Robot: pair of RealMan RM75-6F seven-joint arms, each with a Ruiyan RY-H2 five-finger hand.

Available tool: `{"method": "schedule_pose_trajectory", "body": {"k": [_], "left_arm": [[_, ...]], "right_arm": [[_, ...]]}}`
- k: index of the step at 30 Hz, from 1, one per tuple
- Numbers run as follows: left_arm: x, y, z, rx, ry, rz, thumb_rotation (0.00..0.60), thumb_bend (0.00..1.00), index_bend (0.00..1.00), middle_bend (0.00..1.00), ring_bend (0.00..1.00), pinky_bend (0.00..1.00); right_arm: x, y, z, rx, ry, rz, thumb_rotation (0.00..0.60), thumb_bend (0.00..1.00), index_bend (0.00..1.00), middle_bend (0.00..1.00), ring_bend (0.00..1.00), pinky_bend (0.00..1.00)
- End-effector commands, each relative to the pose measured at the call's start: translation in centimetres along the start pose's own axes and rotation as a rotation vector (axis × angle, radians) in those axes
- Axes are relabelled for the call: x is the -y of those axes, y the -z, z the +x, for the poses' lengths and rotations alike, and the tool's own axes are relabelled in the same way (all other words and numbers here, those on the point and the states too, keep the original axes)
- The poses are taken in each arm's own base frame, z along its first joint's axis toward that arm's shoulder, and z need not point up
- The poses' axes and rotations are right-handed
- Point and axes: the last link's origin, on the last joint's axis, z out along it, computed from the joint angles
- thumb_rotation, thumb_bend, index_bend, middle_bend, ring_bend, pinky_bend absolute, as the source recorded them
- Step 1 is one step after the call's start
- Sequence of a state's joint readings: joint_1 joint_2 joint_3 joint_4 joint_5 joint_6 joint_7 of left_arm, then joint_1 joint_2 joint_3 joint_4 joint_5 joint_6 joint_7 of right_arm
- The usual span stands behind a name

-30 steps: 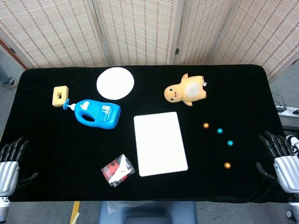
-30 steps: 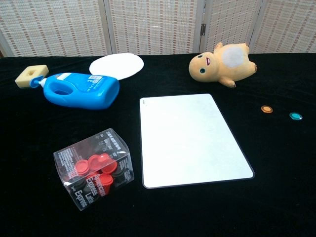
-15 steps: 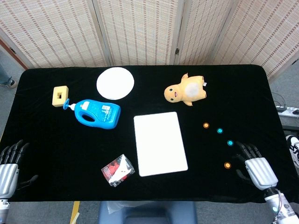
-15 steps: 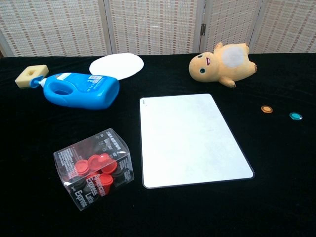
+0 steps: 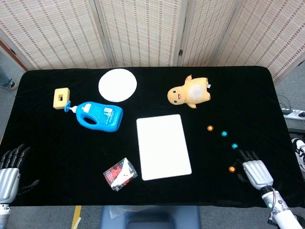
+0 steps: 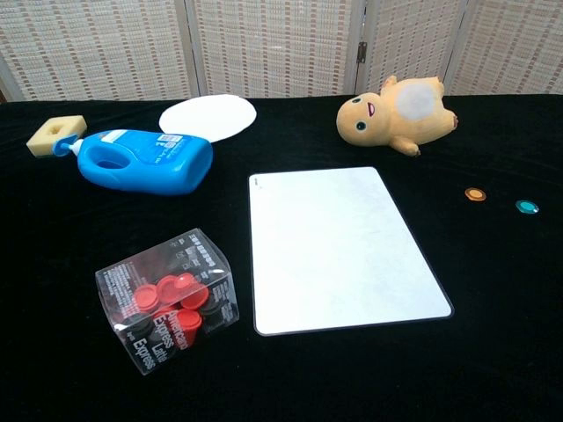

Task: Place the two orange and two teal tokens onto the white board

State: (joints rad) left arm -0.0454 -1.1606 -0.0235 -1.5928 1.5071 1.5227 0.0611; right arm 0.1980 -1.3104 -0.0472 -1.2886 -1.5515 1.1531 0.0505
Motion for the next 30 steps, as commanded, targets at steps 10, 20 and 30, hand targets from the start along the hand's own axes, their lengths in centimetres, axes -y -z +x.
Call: {"method": "schedule_pose_trajectory", "body": {"k": [10,20,30], "left_arm": [[0.1,0.1,-0.1,0.006,-0.001,0.005,0.6,0.1,0.0,0.0,0.0,0.0],[0.3,0.0,-0.2,0.01,0.0,0.01,0.6,0.1,0.0,0.0,0.0,0.0],[0.6,0.2,-0.6,0.017,0.006,0.02,0.6,0.1,0.0,0.0,0.0,0.0]], "right_arm": [[-0.1,-0.9,-1.0,0.002,0.008,0.001,0.6,0.44,0.39,0.06,0.02,0.0],[0.3,-1.4,-1.4,-0.001,0.011,0.012,0.6,0.44,0.39,0.07,0.02,0.0],[0.7,-1.7,-1.6,0.008,0.017,0.016,0.6,0.44,0.4,0.08,0.03,0.0]]}}
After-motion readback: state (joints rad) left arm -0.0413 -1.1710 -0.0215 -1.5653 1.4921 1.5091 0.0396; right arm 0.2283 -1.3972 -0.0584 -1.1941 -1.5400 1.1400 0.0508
